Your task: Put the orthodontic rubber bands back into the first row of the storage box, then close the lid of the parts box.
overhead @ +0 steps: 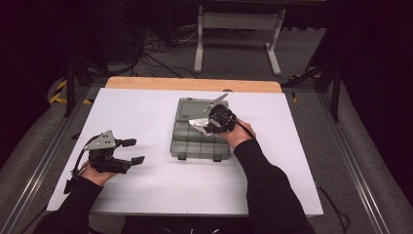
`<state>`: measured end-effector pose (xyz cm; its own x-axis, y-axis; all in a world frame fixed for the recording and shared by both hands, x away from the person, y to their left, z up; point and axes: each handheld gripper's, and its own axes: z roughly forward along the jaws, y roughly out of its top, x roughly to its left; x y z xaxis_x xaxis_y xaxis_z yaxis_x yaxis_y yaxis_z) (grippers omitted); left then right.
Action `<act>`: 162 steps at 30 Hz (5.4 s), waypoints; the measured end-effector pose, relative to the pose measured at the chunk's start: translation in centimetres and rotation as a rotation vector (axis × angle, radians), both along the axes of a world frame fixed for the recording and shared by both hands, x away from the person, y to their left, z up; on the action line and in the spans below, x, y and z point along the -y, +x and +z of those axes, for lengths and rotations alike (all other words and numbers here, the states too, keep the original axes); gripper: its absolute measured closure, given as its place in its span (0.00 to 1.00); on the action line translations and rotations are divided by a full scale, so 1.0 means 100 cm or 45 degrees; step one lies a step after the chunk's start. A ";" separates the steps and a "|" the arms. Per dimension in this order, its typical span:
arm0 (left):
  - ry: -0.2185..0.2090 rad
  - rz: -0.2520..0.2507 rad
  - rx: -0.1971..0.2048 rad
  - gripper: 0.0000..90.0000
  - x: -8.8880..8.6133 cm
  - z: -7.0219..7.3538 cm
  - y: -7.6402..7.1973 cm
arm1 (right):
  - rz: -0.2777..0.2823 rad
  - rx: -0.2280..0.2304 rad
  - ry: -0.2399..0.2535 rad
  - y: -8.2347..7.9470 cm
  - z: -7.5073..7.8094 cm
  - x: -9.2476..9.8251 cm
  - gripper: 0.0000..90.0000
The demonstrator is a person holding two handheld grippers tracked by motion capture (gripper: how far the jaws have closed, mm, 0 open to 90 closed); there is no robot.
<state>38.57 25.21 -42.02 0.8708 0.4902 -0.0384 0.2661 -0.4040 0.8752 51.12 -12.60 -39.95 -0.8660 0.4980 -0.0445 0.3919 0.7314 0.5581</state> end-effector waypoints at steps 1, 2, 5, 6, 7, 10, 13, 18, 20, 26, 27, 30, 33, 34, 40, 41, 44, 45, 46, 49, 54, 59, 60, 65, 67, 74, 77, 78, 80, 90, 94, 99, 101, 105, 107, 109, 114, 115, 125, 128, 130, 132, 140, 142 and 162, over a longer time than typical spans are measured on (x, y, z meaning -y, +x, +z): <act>-0.001 0.000 -0.006 0.28 0.000 0.000 0.000 | 0.001 -0.002 -0.002 0.000 0.000 0.000 0.94; 0.001 0.001 0.002 0.28 0.000 0.000 0.000 | 0.002 -0.003 -0.005 0.000 -0.001 0.000 0.94; 0.002 0.000 0.002 0.28 0.000 0.000 0.000 | 0.003 -0.011 -0.012 0.001 -0.003 -0.001 0.94; 0.001 0.000 0.002 0.28 0.000 0.000 0.000 | 0.002 -0.012 -0.016 0.001 -0.004 -0.001 0.94; 0.002 0.000 0.003 0.28 0.000 0.000 0.000 | 0.003 -0.019 -0.016 0.002 -0.005 -0.001 0.94; 0.002 0.000 0.003 0.28 0.000 0.000 0.000 | -0.001 -0.034 -0.031 0.002 -0.008 -0.003 0.94; -0.001 0.000 -0.005 0.28 0.000 0.000 0.000 | 0.002 -0.043 -0.045 0.002 -0.012 -0.003 0.94; -0.001 -0.001 -0.004 0.28 0.000 0.000 0.000 | 0.003 -0.064 -0.055 0.003 -0.017 -0.004 0.94; 0.003 -0.001 0.005 0.28 0.000 0.000 0.000 | 0.003 -0.067 -0.058 0.003 -0.018 -0.004 0.94; 0.005 -0.003 0.005 0.28 0.000 0.000 0.000 | -0.005 -0.090 -0.070 0.004 -0.022 -0.004 0.93; 0.005 -0.003 0.005 0.28 0.000 0.000 0.000 | -0.008 -0.093 -0.076 0.004 -0.023 -0.004 0.93; 0.006 -0.002 0.007 0.28 0.000 0.000 0.000 | -0.015 -0.098 -0.072 0.005 -0.025 -0.003 0.93; 0.008 0.000 0.011 0.28 0.000 0.000 0.001 | -0.012 -0.097 -0.073 0.005 -0.025 -0.003 0.93; 0.008 0.000 0.011 0.28 0.000 0.000 0.001 | -0.013 -0.097 -0.075 0.005 -0.026 -0.003 0.93; 0.008 -0.003 0.009 0.28 0.000 0.000 0.001 | -0.025 -0.106 -0.079 0.007 -0.028 -0.003 0.93; 0.006 -0.004 0.007 0.28 0.000 0.000 0.001 | -0.028 -0.108 -0.082 0.007 -0.028 -0.003 0.93; 0.007 -0.002 0.009 0.28 0.000 0.000 0.001 | -0.031 -0.111 -0.081 0.007 -0.028 -0.003 0.93; 0.006 -0.003 0.007 0.28 0.000 0.000 0.001 | -0.031 -0.116 -0.077 0.008 -0.028 -0.003 0.92; 0.006 -0.003 0.007 0.28 0.000 0.000 0.001 | -0.033 -0.115 -0.079 0.008 -0.028 -0.003 0.92; 0.005 -0.003 0.007 0.28 0.000 0.000 0.001 | -0.037 -0.114 -0.076 0.008 -0.027 -0.003 0.88; 0.004 -0.004 0.004 0.28 0.001 0.000 0.001 | -0.059 -0.113 -0.067 0.008 -0.026 0.001 0.78; -0.002 -0.004 -0.002 0.28 0.002 0.000 0.001 | -0.074 -0.104 -0.062 0.008 -0.024 0.004 0.74; 0.003 -0.007 0.006 0.28 0.002 0.000 0.002 | -0.075 -0.102 -0.057 0.008 -0.023 0.005 0.73; 0.004 -0.012 0.005 0.28 0.004 0.000 0.003 | -0.076 -0.082 -0.032 0.004 -0.015 0.007 0.72; -0.002 -0.012 -0.005 0.28 0.004 0.000 0.004 | -0.079 -0.067 -0.019 0.002 -0.011 0.008 0.74; -0.019 -0.010 0.010 0.32 0.006 0.001 0.007 | -0.043 -0.018 0.041 -0.008 0.006 0.014 0.93; -0.026 -0.004 0.017 0.36 0.007 0.003 0.008 | -0.044 -0.003 0.064 -0.012 0.012 0.018 0.98; -0.031 -0.003 0.019 0.39 0.008 0.003 0.009 | -0.052 0.001 0.070 -0.014 0.013 0.020 1.00; -0.030 -0.002 0.021 0.48 0.009 0.004 0.010 | -0.046 0.011 0.077 -0.017 0.017 0.023 1.00; 0.002 0.027 0.005 0.93 0.020 0.015 0.017 | -0.037 0.051 0.104 -0.032 0.031 0.035 1.00; 0.034 0.034 -0.005 0.99 0.026 0.017 0.020 | -0.043 0.054 0.119 -0.034 0.035 0.040 1.00; 0.046 0.039 -0.033 0.99 0.038 0.021 0.028 | -0.051 0.054 0.124 -0.036 0.038 0.047 1.00; 0.051 0.044 -0.041 0.99 0.042 0.023 0.032 | -0.053 0.055 0.129 -0.036 0.038 0.049 1.00; 0.059 0.058 -0.075 1.00 0.048 0.024 0.042 | -0.057 0.050 0.121 -0.034 0.040 0.053 1.00; 0.071 0.062 -0.092 1.00 0.053 0.025 0.049 | -0.057 0.054 0.132 -0.031 0.040 0.057 1.00; 0.086 0.066 -0.092 0.99 0.057 0.026 0.054 | -0.066 0.053 0.146 -0.028 0.039 0.060 1.00; 0.097 0.084 -0.102 1.00 0.064 0.028 0.065 | -0.088 0.038 0.164 -0.022 0.036 0.067 1.00; 0.105 0.087 -0.101 1.00 0.065 0.028 0.067 | -0.094 0.035 0.164 -0.021 0.036 0.068 1.00; 0.162 0.104 -0.131 1.00 0.080 0.026 0.089 | -0.138 0.053 0.153 -0.011 0.039 0.075 1.00; 0.183 0.111 -0.133 0.99 0.085 0.026 0.097 | -0.146 0.049 0.150 -0.006 0.039 0.076 1.00; 0.205 0.120 -0.138 0.99 0.090 0.025 0.100 | -0.150 0.046 0.147 -0.003 0.039 0.077 1.00; 0.215 0.124 -0.143 0.99 0.093 0.024 0.106 | -0.157 0.044 0.140 0.000 0.037 0.078 1.00; 0.227 0.156 -0.171 0.99 0.099 0.022 0.123 | -0.183 0.027 0.122 0.012 0.033 0.082 1.00; 0.229 0.161 -0.173 0.99 0.100 0.022 0.127 | -0.186 0.027 0.120 0.015 0.033 0.083 1.00; 0.255 0.197 -0.214 0.99 0.107 0.023 0.153 | -0.219 0.003 0.104 0.031 0.030 0.081 1.00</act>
